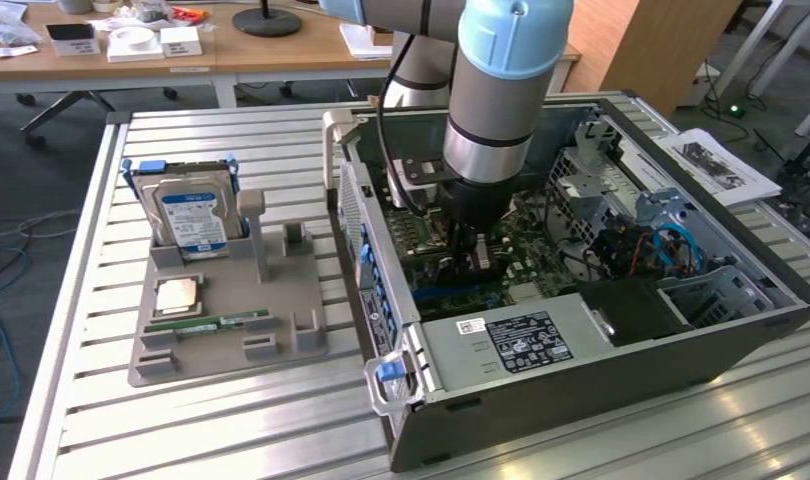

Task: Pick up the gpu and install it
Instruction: 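Insert the gpu into the slot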

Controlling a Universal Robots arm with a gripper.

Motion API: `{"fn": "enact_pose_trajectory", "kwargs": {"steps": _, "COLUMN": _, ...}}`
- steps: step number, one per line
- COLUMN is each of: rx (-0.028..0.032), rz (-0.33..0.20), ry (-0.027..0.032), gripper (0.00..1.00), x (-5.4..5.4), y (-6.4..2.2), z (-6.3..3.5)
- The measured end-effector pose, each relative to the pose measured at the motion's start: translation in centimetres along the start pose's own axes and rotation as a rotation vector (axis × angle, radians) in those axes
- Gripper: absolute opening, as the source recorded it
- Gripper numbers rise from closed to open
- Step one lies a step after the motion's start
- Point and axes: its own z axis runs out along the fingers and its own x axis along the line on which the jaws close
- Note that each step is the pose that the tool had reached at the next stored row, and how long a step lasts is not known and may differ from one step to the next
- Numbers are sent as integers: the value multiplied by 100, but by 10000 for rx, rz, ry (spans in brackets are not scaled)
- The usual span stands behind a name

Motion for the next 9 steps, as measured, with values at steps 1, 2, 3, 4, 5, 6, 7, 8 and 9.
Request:
{"fn": "enact_pose_trajectory", "kwargs": {"steps": 1, "rx": 0, "rz": 0, "ry": 0, "gripper": 27, "x": 0, "y": 0, "z": 0}}
{"fn": "enact_pose_trajectory", "kwargs": {"steps": 2, "rx": 0, "rz": 0, "ry": 0, "gripper": 27, "x": 0, "y": 0, "z": 0}}
{"fn": "enact_pose_trajectory", "kwargs": {"steps": 3, "rx": 0, "rz": 0, "ry": 0, "gripper": 27, "x": 0, "y": 0, "z": 0}}
{"fn": "enact_pose_trajectory", "kwargs": {"steps": 4, "rx": 0, "rz": 1, "ry": 1, "gripper": 27, "x": 0, "y": 0, "z": 0}}
{"fn": "enact_pose_trajectory", "kwargs": {"steps": 5, "rx": 0, "rz": 0, "ry": 0, "gripper": 27, "x": 0, "y": 0, "z": 0}}
{"fn": "enact_pose_trajectory", "kwargs": {"steps": 6, "rx": 0, "rz": 1, "ry": 0, "gripper": 27, "x": 0, "y": 0, "z": 0}}
{"fn": "enact_pose_trajectory", "kwargs": {"steps": 7, "rx": 0, "rz": 0, "ry": 0, "gripper": 27, "x": 0, "y": 0, "z": 0}}
{"fn": "enact_pose_trajectory", "kwargs": {"steps": 8, "rx": -1, "rz": 0, "ry": 1, "gripper": 27, "x": 0, "y": 0, "z": 0}}
{"fn": "enact_pose_trajectory", "kwargs": {"steps": 9, "rx": 0, "rz": 0, "ry": 0, "gripper": 27, "x": 0, "y": 0, "z": 0}}
